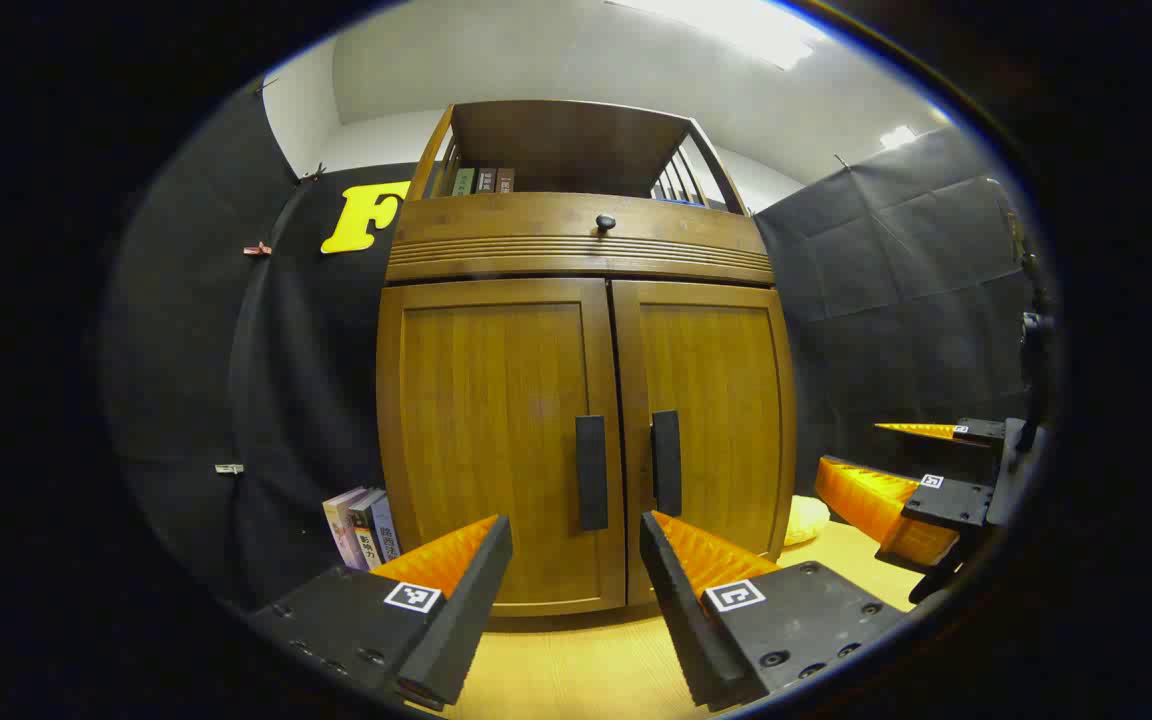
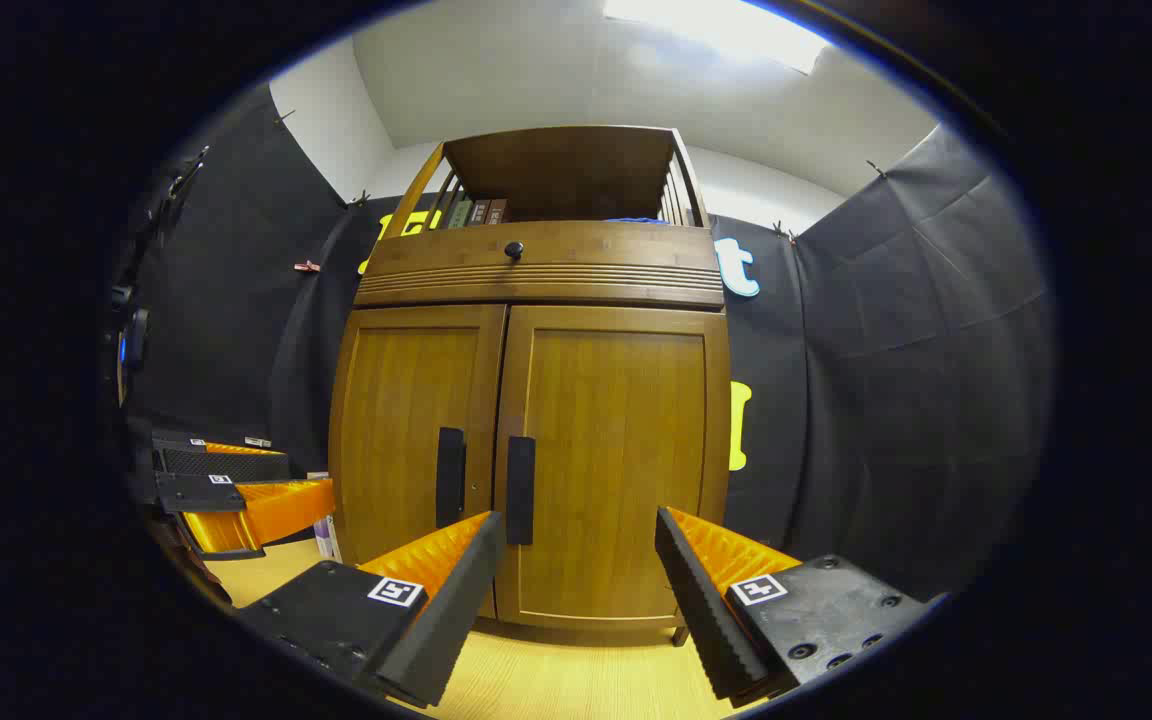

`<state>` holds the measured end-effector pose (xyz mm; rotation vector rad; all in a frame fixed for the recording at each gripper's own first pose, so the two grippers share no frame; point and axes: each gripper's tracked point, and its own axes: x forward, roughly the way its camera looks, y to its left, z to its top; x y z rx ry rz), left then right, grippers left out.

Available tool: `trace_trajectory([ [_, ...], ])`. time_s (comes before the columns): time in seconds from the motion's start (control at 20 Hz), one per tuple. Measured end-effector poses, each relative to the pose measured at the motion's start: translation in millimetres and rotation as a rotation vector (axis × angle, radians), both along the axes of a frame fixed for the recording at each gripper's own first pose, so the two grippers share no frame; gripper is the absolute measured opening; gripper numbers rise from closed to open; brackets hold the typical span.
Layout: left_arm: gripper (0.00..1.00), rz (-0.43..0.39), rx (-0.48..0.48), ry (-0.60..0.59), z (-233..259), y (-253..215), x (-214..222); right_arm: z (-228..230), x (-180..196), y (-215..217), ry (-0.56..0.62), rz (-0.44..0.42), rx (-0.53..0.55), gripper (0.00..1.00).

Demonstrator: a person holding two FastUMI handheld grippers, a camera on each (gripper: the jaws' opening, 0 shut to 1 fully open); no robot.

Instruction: Open the right door of the double-door shoe cabinet with the right hand, and open the left door with the left hand.

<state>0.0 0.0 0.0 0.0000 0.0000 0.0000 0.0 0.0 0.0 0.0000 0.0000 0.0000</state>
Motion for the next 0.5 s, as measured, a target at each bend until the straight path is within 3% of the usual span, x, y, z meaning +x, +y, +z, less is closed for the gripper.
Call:
trace_trajectory([
  [0.5, 0.81, -0.002, -0.015, 0.003, -4.3, 11.0, 0.5, -0.3, 6.6, 9.4, 0.0, -0.004, -0.04, 0.95],
])
